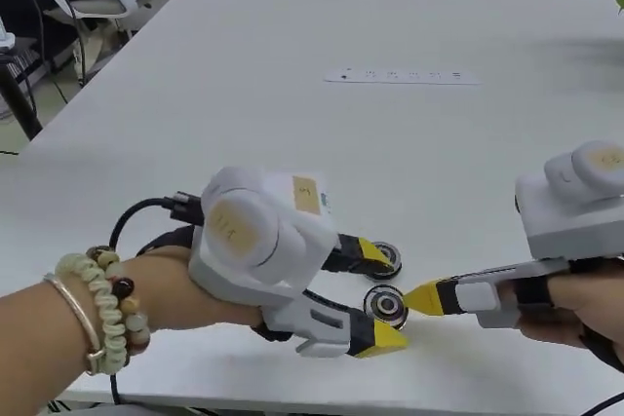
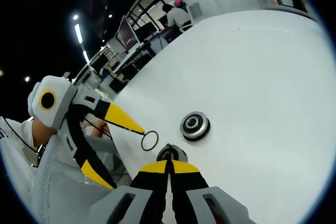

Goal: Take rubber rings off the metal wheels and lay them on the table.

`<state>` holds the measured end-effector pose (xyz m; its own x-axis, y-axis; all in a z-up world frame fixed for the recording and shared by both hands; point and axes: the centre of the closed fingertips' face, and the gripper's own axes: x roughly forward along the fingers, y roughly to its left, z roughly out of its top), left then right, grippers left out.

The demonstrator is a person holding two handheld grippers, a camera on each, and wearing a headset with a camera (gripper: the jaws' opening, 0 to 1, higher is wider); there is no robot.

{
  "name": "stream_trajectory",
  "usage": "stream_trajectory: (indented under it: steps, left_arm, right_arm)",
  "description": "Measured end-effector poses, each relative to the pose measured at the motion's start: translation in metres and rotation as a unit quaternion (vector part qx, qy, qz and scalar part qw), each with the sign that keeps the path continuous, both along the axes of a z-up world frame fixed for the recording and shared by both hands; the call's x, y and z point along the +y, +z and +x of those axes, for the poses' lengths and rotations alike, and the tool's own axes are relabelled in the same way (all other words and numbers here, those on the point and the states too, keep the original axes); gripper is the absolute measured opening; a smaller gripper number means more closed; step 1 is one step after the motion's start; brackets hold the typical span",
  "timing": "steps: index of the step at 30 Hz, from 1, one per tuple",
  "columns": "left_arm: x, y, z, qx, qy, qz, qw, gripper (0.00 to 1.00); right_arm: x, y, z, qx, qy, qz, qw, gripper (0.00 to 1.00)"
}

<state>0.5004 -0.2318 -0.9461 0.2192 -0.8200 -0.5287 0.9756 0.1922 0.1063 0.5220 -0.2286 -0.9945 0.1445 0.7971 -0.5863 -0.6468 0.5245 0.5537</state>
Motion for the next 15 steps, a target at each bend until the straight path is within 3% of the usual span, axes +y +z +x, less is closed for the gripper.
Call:
stream_trajectory:
  steps: [7, 11, 15]
  left_arm:
    - [0.014, 0.024, 0.001, -0.006, 0.017, -0.010, 0.9998, 0.53]
    - [0.026, 0.032, -0.002, 0.002, 0.027, -0.012, 0.9996, 0.54]
    - [0.041, 0.039, -0.003, -0.008, 0.042, -0.005, 0.9991, 0.57]
  right_arm:
    - [0.000, 0.002, -0.001, 0.001, 0.002, 0.004, 1.0000, 0.00]
    - [0.001, 0.003, -0.002, 0.002, 0.003, 0.007, 1.0000, 0.00]
    - [0.001, 0.003, -0.002, 0.002, 0.002, 0.009, 1.0000, 0.00]
